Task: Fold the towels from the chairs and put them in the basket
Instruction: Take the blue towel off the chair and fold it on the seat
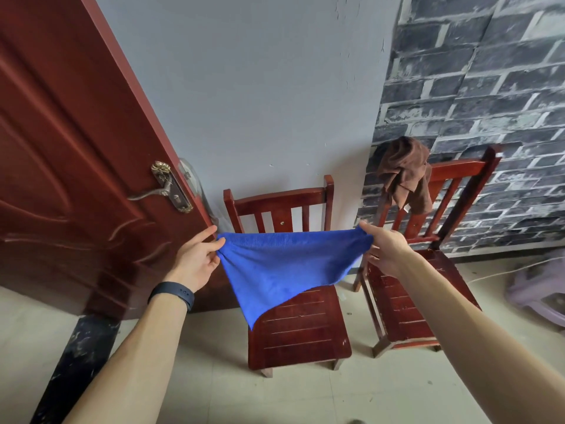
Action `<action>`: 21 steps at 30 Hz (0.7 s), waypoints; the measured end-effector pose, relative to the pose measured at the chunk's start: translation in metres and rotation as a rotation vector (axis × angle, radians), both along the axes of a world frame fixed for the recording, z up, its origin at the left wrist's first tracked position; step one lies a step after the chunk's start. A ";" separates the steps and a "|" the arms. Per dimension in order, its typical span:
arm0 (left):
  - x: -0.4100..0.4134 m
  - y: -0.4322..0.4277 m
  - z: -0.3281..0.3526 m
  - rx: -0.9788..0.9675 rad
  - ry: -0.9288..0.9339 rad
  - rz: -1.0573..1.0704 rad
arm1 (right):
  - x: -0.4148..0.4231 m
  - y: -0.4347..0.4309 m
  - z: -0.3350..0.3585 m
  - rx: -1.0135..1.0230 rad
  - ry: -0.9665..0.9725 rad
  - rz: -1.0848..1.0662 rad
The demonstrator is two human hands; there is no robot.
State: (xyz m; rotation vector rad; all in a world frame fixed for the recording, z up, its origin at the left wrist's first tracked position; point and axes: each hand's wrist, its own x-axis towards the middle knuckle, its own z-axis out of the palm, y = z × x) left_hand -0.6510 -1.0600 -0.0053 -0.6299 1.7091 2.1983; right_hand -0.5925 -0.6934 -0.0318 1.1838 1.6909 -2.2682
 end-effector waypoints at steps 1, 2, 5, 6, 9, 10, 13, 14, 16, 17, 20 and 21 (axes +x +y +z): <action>0.000 -0.001 0.000 -0.005 -0.004 0.001 | -0.002 0.000 0.000 0.029 0.008 -0.013; 0.000 -0.001 0.001 -0.010 -0.006 0.006 | -0.004 0.000 0.000 0.048 0.022 -0.018; 0.000 -0.004 0.003 -0.003 -0.002 0.004 | -0.008 0.001 0.001 0.107 0.058 -0.013; 0.002 -0.004 0.006 0.000 -0.001 -0.015 | -0.008 0.001 0.002 0.141 0.072 -0.007; 0.004 -0.002 0.012 -0.013 0.012 -0.033 | -0.008 -0.001 0.007 0.241 0.133 -0.008; 0.004 -0.002 0.014 -0.014 0.020 -0.015 | -0.009 -0.001 0.008 0.287 0.150 -0.002; 0.005 -0.004 0.016 -0.024 0.064 0.036 | -0.009 -0.001 0.013 0.429 0.213 0.031; 0.006 -0.005 0.016 -0.076 0.100 0.037 | -0.008 -0.001 0.014 0.471 0.229 0.040; 0.009 -0.006 0.014 -0.256 0.192 0.016 | -0.006 -0.001 0.016 0.528 0.252 0.039; 0.010 -0.006 0.011 -0.341 0.233 0.007 | -0.004 -0.002 0.016 0.541 0.254 0.032; 0.019 -0.004 -0.001 -0.465 0.295 0.006 | 0.003 -0.002 0.006 0.550 0.241 0.018; 0.024 -0.002 -0.007 -0.492 0.294 0.011 | 0.007 -0.001 0.000 0.558 0.228 0.030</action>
